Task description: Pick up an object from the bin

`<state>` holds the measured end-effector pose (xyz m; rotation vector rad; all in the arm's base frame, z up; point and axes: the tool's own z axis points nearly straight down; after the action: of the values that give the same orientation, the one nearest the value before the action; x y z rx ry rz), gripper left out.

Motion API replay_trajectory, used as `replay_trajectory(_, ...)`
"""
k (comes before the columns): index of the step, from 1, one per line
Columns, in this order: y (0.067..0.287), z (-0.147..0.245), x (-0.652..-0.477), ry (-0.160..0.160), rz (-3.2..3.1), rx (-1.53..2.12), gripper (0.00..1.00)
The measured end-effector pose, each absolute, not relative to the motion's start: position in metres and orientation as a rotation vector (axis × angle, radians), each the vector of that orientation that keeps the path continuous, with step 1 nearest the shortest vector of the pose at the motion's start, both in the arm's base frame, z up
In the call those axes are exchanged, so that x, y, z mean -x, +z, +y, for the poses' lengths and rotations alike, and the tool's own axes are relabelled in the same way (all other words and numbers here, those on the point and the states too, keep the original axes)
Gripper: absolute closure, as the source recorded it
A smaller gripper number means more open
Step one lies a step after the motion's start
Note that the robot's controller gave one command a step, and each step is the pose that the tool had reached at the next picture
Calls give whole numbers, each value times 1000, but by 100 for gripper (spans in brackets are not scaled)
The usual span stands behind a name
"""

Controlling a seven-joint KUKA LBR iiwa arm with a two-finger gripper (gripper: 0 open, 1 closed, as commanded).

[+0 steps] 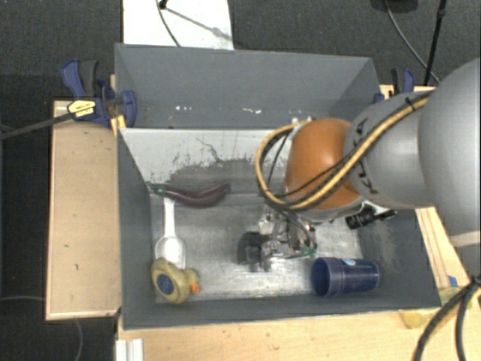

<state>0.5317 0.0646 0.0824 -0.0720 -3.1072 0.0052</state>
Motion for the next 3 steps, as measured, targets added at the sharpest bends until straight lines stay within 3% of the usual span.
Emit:
replay_trajectory(1,82,65,-532,5,-3107,74,100)
replay_trajectory(2,181,65,-532,0,-3138,-29,100)
replay_trajectory(3,181,65,-532,0,-3138,-28,100)
